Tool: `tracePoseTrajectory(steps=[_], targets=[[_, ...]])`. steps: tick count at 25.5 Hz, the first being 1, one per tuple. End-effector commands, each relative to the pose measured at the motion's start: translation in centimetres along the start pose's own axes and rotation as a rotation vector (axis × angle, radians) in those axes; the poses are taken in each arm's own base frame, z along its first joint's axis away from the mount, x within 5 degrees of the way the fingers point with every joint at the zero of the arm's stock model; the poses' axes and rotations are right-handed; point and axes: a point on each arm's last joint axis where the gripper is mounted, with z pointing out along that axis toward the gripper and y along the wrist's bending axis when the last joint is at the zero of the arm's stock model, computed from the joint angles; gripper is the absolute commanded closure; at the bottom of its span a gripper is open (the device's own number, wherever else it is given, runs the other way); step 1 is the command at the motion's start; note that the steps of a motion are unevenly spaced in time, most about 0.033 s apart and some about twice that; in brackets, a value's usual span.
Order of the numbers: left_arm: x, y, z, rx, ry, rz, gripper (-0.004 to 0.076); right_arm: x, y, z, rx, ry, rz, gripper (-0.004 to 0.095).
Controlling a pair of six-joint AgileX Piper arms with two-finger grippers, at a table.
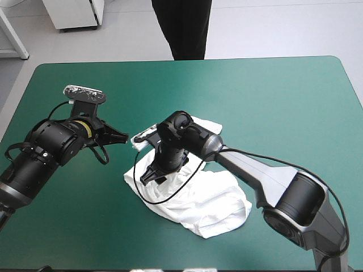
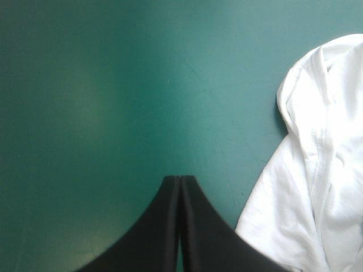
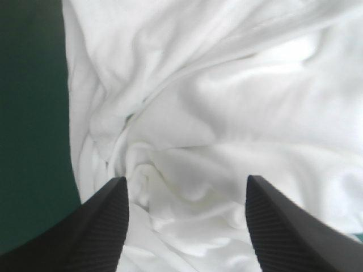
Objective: Fold the cloth
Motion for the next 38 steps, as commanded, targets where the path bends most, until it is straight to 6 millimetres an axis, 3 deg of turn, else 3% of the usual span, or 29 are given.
tracePoseTrajectory(steps=[1,4,7,9,12,15,21,26,32,38], targets=[[-1.0,0.4,-1.8,0.003,-0.094,-0.003,0.0734,1.7,-3.0,-5.0,0.047,-0.065,0.060,0.0351],[-0.9,0.6,-2.4,0.002,-0.104,-0.009,0.0734,5.3,-7.0,-7.9,0.095,-0.076,0.172,0.0350],[-0.7,0.9,-3.0,-0.005,-0.089,-0.016,0.0717,9.5,-9.2,-11.2,0.121,-0.118,0.275,0.0355],[-0.8,1.0,-3.5,-0.012,-0.040,0.017,0.0616,12.4,-9.8,-13.7,0.142,-0.178,0.332,0.0355],[-1.5,0.7,-3.9,0.019,0.040,0.051,0.0316,15.5,-9.5,-15.9,0.153,-0.243,0.393,0.0355],[-1.8,0.1,-2.8,0.020,0.156,0.046,0.0209,16.8,-9.2,-15.8,0.151,-0.238,0.409,0.0355],[-1.7,-2.1,1.9,0.086,0.321,0.085,0.0206,18.3,-9.1,-14.3,0.144,-0.183,0.426,0.0355],[-1.5,-2.8,4.4,0.077,0.383,0.103,0.0206,18.8,-9.1,-14.5,0.150,-0.189,0.432,0.0355],[1.3,-3.7,7.7,0.093,0.458,0.104,0.0207,19.0,-9.2,-14.7,0.172,-0.197,0.429,0.0355],[3.7,-3.3,10.4,0.113,0.508,0.058,0.0207,19.0,-9.2,-14.7,0.172,-0.197,0.429,0.0355]])
